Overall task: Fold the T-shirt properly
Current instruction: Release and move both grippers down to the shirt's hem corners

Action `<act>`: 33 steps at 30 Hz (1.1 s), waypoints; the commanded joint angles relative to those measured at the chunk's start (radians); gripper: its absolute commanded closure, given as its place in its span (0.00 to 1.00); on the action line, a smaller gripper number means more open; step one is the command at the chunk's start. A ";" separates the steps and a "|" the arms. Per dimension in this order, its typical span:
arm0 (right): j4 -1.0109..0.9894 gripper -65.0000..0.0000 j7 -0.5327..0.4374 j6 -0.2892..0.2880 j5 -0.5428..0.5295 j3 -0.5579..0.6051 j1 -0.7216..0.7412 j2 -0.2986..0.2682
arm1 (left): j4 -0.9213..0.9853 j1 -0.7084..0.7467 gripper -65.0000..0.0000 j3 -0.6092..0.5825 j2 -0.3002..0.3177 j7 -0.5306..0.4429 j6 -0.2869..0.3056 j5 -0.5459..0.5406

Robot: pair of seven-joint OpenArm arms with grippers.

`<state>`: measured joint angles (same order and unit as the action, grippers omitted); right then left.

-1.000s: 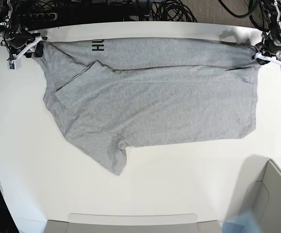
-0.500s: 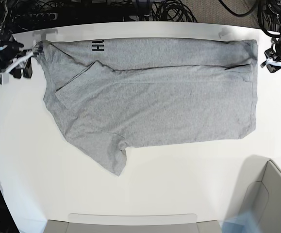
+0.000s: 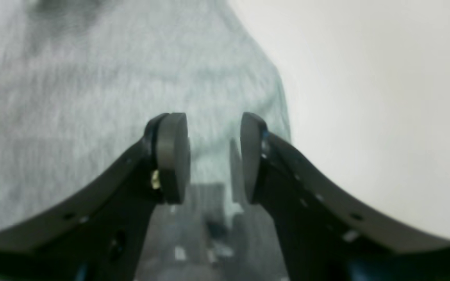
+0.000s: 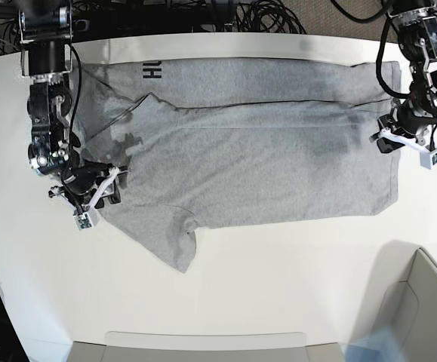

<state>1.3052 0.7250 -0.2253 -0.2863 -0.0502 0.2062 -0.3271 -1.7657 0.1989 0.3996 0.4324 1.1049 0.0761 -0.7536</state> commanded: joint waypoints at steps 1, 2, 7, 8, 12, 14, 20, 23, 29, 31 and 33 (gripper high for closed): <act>-0.028 0.65 -0.018 0.004 -0.003 0.006 0.054 -0.008 | -0.012 -0.005 0.74 0.006 0.018 -0.016 0.003 -0.007; -0.069 0.65 -0.018 0.004 -0.003 0.016 0.074 -0.004 | -0.010 -0.005 0.74 0.006 0.018 -0.016 0.003 -0.007; -0.214 0.65 -0.058 0.011 -0.003 0.025 0.108 0.016 | -0.004 -0.003 0.74 0.006 0.018 -0.016 0.004 -0.007; -0.217 0.66 -0.058 0.011 -0.003 0.026 0.103 0.016 | -0.004 -0.003 0.74 0.006 0.018 -0.016 0.004 -0.007; -0.141 0.68 0.015 0.011 -0.003 0.019 0.016 0.007 | -0.004 -0.008 0.74 0.006 0.018 -0.016 0.004 -0.007; -0.048 0.69 0.066 0.011 -0.006 0.016 -0.050 -0.002 | -0.004 -0.008 0.74 0.006 0.018 -0.016 0.004 -0.007; 0.261 0.69 0.186 0.011 -0.008 -0.086 -0.205 0.019 | -0.003 -0.011 0.74 0.006 0.018 -0.018 0.004 -0.007; 0.299 0.69 0.181 0.010 -0.008 -0.124 -0.199 0.038 | -0.003 -0.013 0.74 0.006 0.016 -0.018 0.004 -0.007; 0.297 0.68 0.181 0.008 -0.006 -0.119 -0.067 0.038 | -0.003 -0.013 0.74 0.006 0.016 -0.018 0.004 -0.007; 0.221 0.65 0.183 0.005 -0.006 -0.110 0.006 0.039 | -0.003 -0.013 0.74 0.006 0.016 -0.018 0.004 -0.007; 0.096 0.59 0.180 0.004 -0.006 -0.064 0.095 0.032 | -0.003 -0.013 0.74 0.006 0.016 -0.018 0.004 -0.007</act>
<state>1.3888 0.9203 -0.2161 -0.2821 -0.1131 0.2745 -0.2859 -1.7542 0.1963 0.4000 0.4324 1.0996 0.0792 -0.7521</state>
